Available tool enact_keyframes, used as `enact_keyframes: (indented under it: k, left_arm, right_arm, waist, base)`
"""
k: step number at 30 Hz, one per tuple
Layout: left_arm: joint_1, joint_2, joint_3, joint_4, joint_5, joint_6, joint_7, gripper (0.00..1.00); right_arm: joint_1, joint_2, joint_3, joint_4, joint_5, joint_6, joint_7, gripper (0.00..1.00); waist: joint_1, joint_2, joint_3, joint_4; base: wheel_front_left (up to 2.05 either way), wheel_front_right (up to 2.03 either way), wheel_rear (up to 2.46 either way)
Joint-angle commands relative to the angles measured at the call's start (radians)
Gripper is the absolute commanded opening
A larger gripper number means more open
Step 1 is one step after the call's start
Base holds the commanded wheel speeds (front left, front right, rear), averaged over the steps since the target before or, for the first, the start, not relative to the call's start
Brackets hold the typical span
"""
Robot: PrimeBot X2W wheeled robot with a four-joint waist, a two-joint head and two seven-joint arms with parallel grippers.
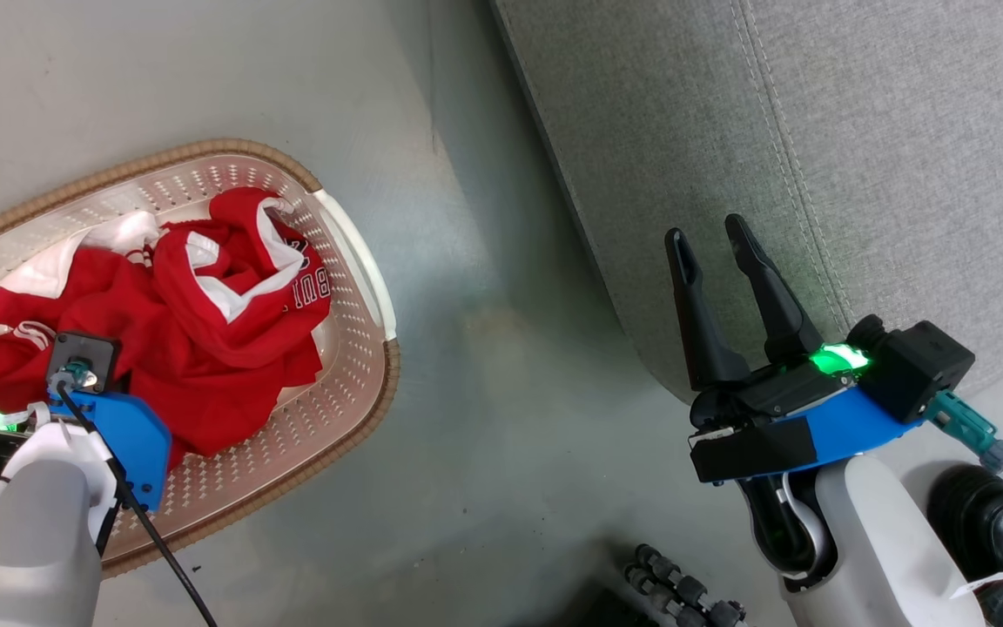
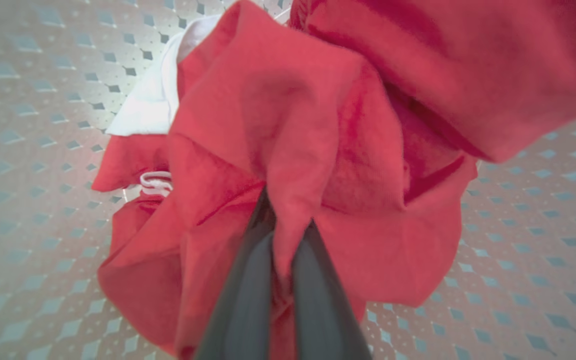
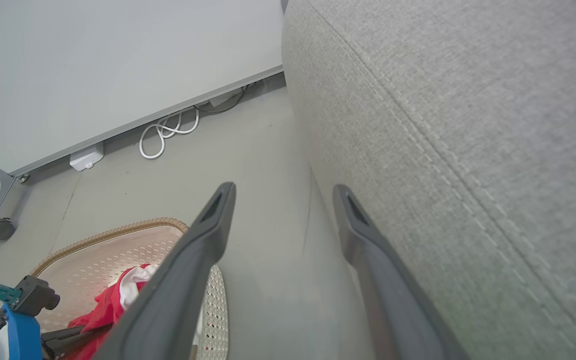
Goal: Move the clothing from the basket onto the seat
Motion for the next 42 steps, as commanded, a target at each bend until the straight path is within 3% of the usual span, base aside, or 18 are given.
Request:
enact_keyframes:
  k: [1, 14, 29, 42]
  left_arm:
    - [0.001, 0.0, -0.007, 0.003, -0.005, -0.001, -0.002, 0.0]
    - [0.016, -0.059, -0.075, 0.009, -0.126, -0.001, -0.042, 0.0]
    - [0.068, -0.21, -0.204, -0.032, -0.252, -0.001, -0.134, 0.0]
    - [0.109, -0.271, -0.343, -0.176, -0.342, -0.001, -0.141, 0.0]
  right_arm:
    - [-0.016, -0.001, -0.003, 0.002, -0.002, 0.0, -0.004, 1.0]
    - [-0.005, -0.001, -0.026, 0.017, -0.058, 0.0, -0.004, 1.0]
    - [0.065, -0.002, -0.06, 0.097, -0.151, 0.0, -0.004, 1.0]
    - [0.169, -0.002, -0.063, 0.183, -0.177, 0.0, -0.003, 1.0]
  waist:
    - [0.0, 0.0, -0.003, 0.002]
    - [0.0, 0.0, -0.113, 0.056]
    - [0.0, 0.0, -0.434, 0.222]
    - [0.0, 0.0, -0.681, 0.334]
  base:
    - [0.0, 0.0, 0.0]
    - [0.0, 0.0, 0.0]
    - [0.0, 0.0, 0.0]
    - [0.0, 0.0, 0.0]
